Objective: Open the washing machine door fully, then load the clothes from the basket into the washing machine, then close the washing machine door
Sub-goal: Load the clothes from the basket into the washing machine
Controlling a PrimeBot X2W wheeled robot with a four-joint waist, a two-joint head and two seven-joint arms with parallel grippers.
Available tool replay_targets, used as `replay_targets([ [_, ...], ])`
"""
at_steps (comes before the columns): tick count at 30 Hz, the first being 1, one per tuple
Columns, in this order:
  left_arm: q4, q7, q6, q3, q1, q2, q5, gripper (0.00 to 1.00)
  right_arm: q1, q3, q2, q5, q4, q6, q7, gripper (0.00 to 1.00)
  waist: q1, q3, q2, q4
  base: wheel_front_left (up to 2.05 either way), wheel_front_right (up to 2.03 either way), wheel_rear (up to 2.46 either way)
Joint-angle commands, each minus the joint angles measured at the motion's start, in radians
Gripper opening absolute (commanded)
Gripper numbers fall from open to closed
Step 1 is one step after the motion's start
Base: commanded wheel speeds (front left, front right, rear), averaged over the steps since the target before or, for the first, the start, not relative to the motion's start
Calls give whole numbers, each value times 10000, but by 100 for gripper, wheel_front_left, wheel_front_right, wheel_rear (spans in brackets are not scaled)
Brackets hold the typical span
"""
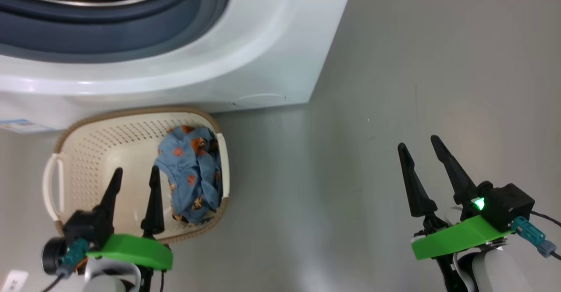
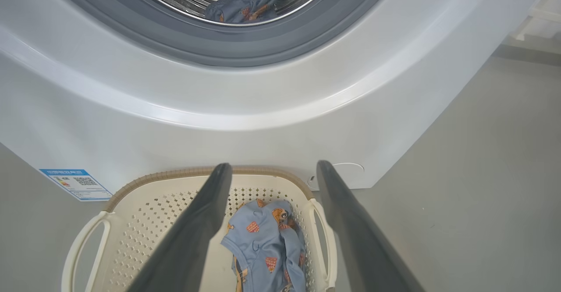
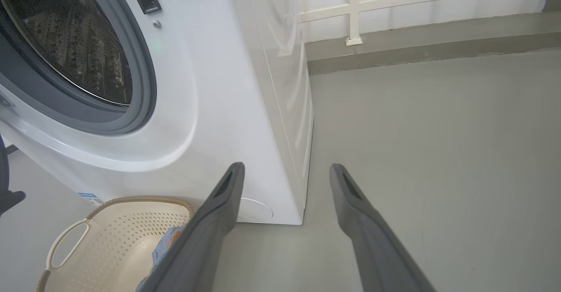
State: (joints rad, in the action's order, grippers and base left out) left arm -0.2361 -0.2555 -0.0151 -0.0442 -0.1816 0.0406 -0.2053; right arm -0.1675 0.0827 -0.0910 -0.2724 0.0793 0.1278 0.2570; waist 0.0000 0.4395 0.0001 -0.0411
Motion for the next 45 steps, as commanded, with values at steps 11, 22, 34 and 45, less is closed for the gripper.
replay_targets([
  [11,-1759,-63,-160,793,-1594,97,226,100,-469,323,170,62,-339,29,48,100,0,1685,-1,-675,0,0,0],
  [22,-4093,-63,-500,1136,-3148,270,-32,100,-705,426,280,141,-417,29,48,100,0,2902,-1,-968,0,0,0],
  [34,-7066,-63,-1026,1017,-5196,923,-446,100,-970,504,377,153,-442,29,48,100,0,4147,-1,-1219,0,0,0],
  [45,-8393,170,-1151,68,-6456,1298,-867,100,-1142,682,404,-115,-434,29,48,100,0,4847,-1,-1499,0,0,0],
])
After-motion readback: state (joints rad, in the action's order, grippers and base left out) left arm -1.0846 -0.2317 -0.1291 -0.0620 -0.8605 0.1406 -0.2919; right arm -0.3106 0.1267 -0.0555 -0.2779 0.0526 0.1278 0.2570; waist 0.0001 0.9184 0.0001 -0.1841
